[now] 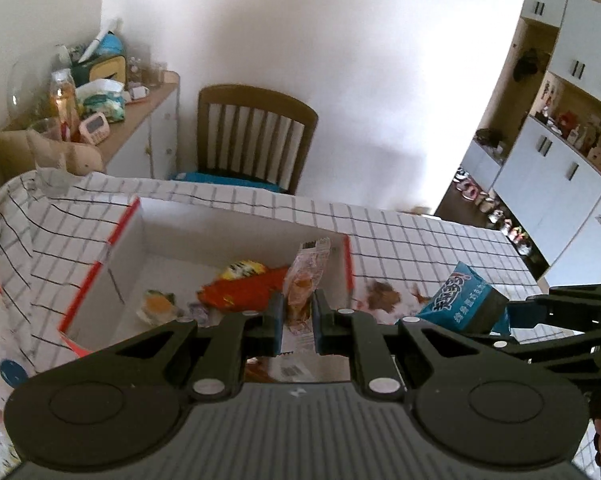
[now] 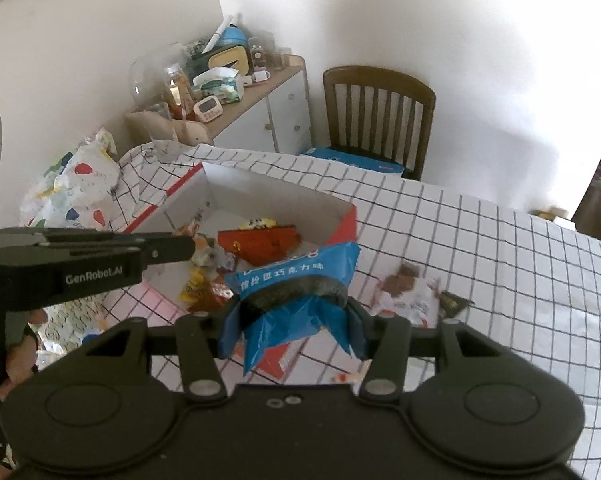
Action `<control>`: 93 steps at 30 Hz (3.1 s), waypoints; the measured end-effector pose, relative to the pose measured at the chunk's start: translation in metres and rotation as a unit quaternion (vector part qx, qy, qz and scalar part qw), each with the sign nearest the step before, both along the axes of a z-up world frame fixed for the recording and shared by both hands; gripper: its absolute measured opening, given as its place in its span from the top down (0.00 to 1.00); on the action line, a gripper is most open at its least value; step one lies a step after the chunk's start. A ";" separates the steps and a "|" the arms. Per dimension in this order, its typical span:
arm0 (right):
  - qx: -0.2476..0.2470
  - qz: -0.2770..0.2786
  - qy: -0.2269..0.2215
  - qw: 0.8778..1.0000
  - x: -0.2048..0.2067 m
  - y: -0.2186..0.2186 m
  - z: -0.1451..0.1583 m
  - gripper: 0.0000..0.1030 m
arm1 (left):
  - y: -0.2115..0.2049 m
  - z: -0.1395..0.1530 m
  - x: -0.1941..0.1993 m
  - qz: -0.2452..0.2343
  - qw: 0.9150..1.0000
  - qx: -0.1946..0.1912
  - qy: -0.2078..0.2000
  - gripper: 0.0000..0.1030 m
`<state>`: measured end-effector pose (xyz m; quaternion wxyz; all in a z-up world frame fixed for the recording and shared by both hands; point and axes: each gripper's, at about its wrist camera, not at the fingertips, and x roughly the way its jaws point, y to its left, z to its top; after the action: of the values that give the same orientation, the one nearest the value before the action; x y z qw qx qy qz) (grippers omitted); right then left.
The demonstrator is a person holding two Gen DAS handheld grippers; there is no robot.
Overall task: Organize snacks
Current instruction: 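Carry both snacks over the red box and open both tools to drop them, then withdraw both tools from the box back toward the remaining snacks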
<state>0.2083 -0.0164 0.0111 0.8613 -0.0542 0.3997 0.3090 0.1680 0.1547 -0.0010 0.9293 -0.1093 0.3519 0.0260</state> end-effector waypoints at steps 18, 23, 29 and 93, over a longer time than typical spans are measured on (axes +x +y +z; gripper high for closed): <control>-0.021 -0.002 0.000 1.000 0.033 0.097 -0.025 0.50 | 0.091 -0.039 0.041 0.044 0.997 0.023 0.059 0.87; -0.034 -0.017 0.020 0.999 0.046 0.114 -0.046 0.50 | 0.107 -0.061 0.051 0.053 0.994 0.022 0.094 0.87; -0.052 -0.024 0.043 0.997 0.051 0.130 -0.074 0.50 | 0.111 -0.087 0.061 0.050 0.990 0.033 0.129 0.87; 0.064 0.013 0.013 0.998 -0.015 -0.006 -0.004 0.12 | -0.002 -0.016 -0.010 -0.011 0.999 0.016 0.036 0.30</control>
<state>0.1933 -0.0220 0.0071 0.8534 0.0001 0.3896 0.3464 0.1581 0.1525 -0.0170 0.9179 -0.0892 0.3857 0.0255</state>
